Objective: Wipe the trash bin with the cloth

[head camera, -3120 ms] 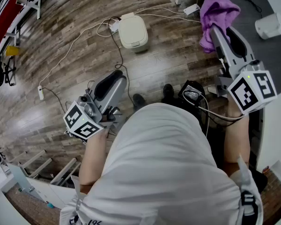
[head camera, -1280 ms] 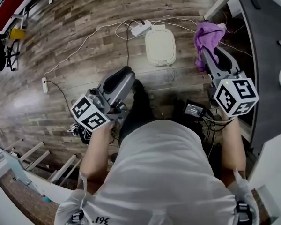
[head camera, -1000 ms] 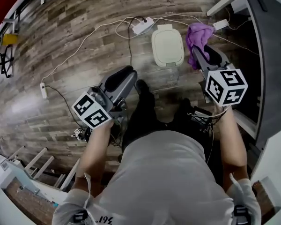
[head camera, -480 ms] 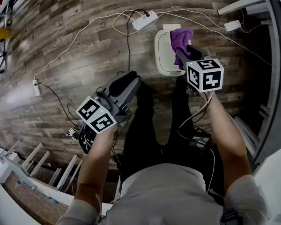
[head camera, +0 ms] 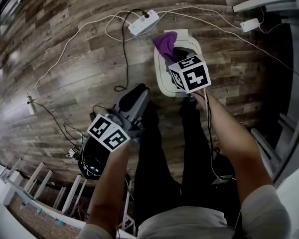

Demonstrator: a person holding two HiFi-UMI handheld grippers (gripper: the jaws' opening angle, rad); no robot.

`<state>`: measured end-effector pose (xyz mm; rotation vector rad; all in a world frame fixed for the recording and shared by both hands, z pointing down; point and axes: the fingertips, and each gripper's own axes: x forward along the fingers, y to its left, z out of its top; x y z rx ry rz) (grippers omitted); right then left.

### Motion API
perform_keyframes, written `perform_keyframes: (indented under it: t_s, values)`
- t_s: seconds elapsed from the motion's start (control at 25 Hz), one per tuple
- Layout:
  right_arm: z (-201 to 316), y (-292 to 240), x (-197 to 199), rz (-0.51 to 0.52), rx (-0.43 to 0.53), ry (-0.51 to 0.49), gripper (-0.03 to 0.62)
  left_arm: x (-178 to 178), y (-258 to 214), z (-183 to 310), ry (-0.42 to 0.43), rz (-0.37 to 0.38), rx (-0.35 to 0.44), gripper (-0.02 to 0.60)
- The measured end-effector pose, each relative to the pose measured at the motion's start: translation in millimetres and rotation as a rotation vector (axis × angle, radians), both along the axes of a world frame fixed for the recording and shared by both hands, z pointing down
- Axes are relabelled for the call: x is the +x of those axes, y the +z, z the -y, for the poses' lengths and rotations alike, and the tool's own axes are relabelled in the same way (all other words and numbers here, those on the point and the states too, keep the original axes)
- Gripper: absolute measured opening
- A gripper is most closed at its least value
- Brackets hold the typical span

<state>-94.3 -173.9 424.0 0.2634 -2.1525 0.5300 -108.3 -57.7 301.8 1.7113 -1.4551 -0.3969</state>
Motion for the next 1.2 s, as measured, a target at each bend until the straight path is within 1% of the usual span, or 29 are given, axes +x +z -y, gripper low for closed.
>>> perform_keyframes:
  t_s: [0.12, 0.2, 0.28, 0.4, 0.44, 0.52, 0.6, 0.68, 0.8, 1.04, 1.2]
  values:
    - [-1.5, 20.1, -13.7, -0.005, -0.013, -0.036, 0.106, -1.0, 22.6, 6.7, 0.020, 0.042, -0.031, 0.084]
    - [-0.4, 32.4, -19.6, -0.014, -0.024, -0.043, 0.106, -2.5, 35.1, 9.6, 0.028, 0.073, -0.052, 0.084]
    - [0.8, 42.0, -25.7, -0.024, -0.031, -0.047, 0.106, -2.8, 42.9, 11.1, 0.042, 0.082, -0.062, 0.083]
    - [-0.7, 51.1, -38.3, -0.021, -0.061, -0.059, 0.106, -0.5, 48.8, 11.1, 0.068, 0.044, -0.074, 0.020]
    - [-0.6, 53.7, -42.8, -0.017, -0.080, -0.057, 0.106, 0.1, 51.5, 11.3, 0.076, 0.042, -0.083, 0.012]
    - [2.5, 61.4, -49.8, -0.022, -0.109, -0.045, 0.106, -0.2, 58.6, 12.1, 0.093, 0.071, -0.101, 0.011]
    - [6.0, 73.1, -51.4, -0.053, -0.130, -0.033, 0.106, -1.5, 65.8, 12.6, 0.103, 0.110, -0.119, 0.011]
    - [10.6, 83.8, -48.7, -0.084, -0.140, -0.024, 0.106, -0.8, 71.7, 14.3, 0.110, 0.129, -0.130, 0.011]
    - [20.9, 92.9, -38.6, -0.111, -0.136, -0.014, 0.106, 2.9, 78.2, 20.0, 0.115, 0.129, -0.130, 0.011]
    - [44.5, 101.4, -12.1, -0.124, -0.167, 0.048, 0.106, 18.9, 84.8, 35.3, 0.142, 0.126, -0.130, 0.011]
    - [59.4, 101.1, 2.1, -0.128, -0.154, 0.069, 0.106, 26.7, 83.5, 48.1, 0.148, 0.118, -0.109, 0.011]
